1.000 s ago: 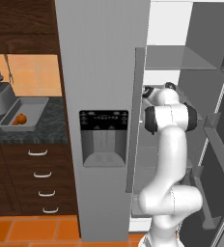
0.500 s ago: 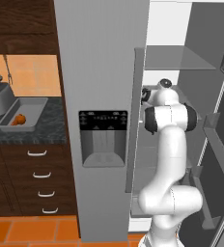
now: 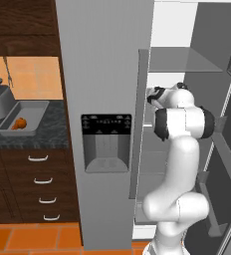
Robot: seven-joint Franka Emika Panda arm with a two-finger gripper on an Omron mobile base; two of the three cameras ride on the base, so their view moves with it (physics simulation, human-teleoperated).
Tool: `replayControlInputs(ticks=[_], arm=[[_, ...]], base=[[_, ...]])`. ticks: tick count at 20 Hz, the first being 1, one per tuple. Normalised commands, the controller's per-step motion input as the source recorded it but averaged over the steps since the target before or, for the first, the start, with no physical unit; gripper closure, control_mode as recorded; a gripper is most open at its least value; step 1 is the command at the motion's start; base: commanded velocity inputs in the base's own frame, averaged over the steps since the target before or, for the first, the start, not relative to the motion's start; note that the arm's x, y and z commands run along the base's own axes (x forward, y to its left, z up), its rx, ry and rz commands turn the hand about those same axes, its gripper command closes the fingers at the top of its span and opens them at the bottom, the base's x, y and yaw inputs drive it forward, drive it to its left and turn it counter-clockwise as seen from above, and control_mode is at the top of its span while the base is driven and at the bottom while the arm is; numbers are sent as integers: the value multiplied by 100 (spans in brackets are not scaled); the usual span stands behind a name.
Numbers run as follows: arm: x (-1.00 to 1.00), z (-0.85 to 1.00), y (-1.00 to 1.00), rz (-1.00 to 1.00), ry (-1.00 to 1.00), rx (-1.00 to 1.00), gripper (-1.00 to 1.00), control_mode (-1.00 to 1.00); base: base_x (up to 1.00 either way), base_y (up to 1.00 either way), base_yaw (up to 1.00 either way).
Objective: Place one carrot and one chicken drumstick in each tupperware on the nearby counter, to pack two identical lunches.
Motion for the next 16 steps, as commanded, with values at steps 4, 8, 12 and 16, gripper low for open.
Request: replayControlInputs(ticks=[4,8,12,16], arm=[[-100,5,0,3,-8,14,100,-100],[-100,78,20,18,1,-10,100,-100],[-98,87,79,16,4,-26,100,-100],[-66,100,92,12,15,-19,100,-100]], base=[[0,0,0],[0,0,0],[0,0,0],[0,0,0]])
